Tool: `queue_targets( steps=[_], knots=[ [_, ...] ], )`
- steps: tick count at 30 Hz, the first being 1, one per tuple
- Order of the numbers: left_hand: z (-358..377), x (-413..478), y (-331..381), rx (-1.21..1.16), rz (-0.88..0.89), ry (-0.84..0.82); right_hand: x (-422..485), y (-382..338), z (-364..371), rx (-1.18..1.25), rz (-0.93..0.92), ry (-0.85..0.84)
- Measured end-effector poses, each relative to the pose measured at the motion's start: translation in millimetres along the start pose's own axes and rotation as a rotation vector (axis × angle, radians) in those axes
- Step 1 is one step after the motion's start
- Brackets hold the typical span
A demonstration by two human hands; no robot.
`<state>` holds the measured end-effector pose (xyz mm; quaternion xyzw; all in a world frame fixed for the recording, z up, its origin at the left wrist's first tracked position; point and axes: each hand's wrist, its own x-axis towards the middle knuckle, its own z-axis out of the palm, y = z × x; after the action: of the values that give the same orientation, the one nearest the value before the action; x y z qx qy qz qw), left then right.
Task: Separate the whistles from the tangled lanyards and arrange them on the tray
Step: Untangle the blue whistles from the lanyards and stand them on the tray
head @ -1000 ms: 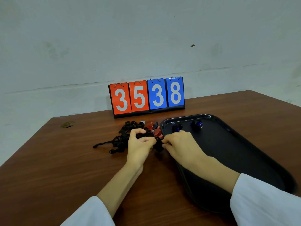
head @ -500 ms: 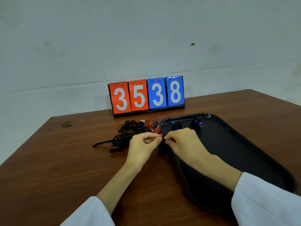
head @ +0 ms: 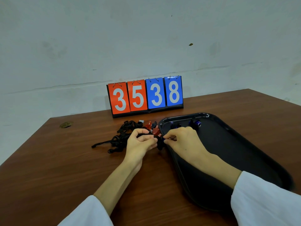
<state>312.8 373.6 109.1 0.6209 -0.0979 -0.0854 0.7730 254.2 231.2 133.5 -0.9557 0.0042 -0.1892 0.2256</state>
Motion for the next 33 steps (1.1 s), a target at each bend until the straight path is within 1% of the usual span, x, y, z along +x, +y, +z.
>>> queue_targets(
  steps=[4,8,10,16,19,21,24,27,30,33],
  knots=[
    [0,0,-2,0.123,0.066,0.011,1,3,-2,0.048,0.041,0.007],
    [-1,-1,-3,0.239,0.142,-0.030,3,6,-2,0.106,0.066,0.015],
    [0,-2,-3,0.314,0.193,-0.049,2,6,-2,0.110,0.066,0.013],
    [-4,2,-3,0.502,0.262,-0.073,3,7,-3,0.114,0.061,0.030],
    [-3,3,-4,0.572,0.279,-0.128,3,7,-4,0.081,0.060,0.001],
    [-2,2,-4,0.616,0.312,-0.130,2,7,-4,0.067,0.056,-0.031],
    [-2,0,-1,0.565,0.324,-0.089,1,7,-4,0.026,0.004,-0.089],
    [-1,-2,3,0.451,0.287,-0.121,1,4,-4,-0.005,-0.083,-0.189],
    [-4,-1,6,0.295,0.202,-0.113,3,3,-7,0.104,-0.084,-0.234],
    [-9,-1,12,0.147,0.093,-0.142,6,2,-16,0.359,-0.021,-0.299]
  ],
)
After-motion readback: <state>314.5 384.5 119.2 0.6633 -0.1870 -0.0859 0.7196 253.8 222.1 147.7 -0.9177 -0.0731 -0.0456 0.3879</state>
